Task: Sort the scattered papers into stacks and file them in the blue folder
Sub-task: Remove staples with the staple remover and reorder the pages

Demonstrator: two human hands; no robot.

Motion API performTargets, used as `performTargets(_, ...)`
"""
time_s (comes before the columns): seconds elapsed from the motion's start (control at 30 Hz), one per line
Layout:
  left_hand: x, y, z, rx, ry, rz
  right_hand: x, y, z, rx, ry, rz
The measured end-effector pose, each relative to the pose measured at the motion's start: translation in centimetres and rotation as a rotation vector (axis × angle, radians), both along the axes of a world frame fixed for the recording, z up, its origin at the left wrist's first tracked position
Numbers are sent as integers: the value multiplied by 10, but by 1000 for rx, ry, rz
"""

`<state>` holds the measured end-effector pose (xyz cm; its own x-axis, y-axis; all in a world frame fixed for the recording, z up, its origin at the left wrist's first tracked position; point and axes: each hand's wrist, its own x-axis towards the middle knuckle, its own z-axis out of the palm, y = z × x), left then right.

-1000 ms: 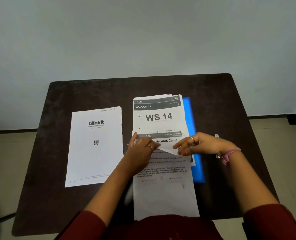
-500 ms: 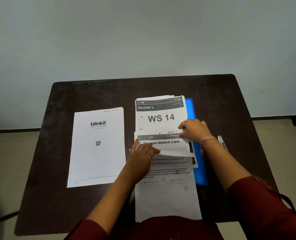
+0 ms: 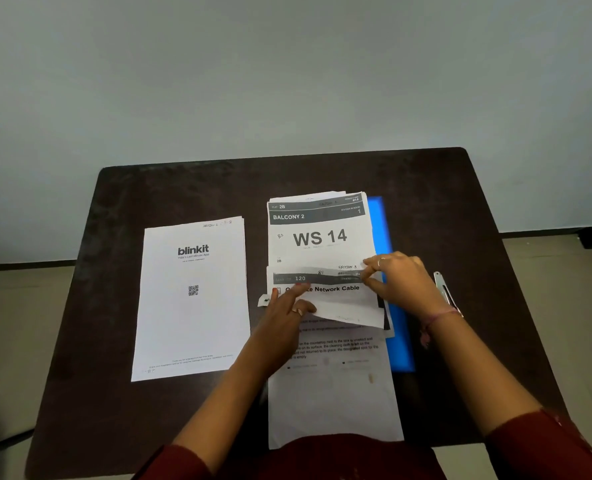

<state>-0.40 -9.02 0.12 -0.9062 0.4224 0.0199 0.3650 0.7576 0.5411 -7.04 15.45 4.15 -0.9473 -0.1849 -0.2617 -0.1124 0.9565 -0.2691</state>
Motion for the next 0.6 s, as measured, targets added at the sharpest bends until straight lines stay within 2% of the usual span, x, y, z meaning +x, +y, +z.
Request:
performTargets(0.2,-3,0,4,67,54,-50,29,7,17,-477,-328,-17)
performTargets(0.33,-7,-3,8,-18,125,-110,31,11,24,-533,-564,61)
performTargets(0.4,-8,-5,5,-18,117,-124,26,13,24,-634,-666,29)
performTargets(0.47,-9,-6,3,0,118,-118,18,13,20,-762,-627,-82)
performTargets(0.5,-9,-7,1,6,110,-117,13,12,15,-754,-527,-131)
performTargets(0.6,-8,-6,5,-19,-49,-123,-10,10,-7,-422,-240,-159)
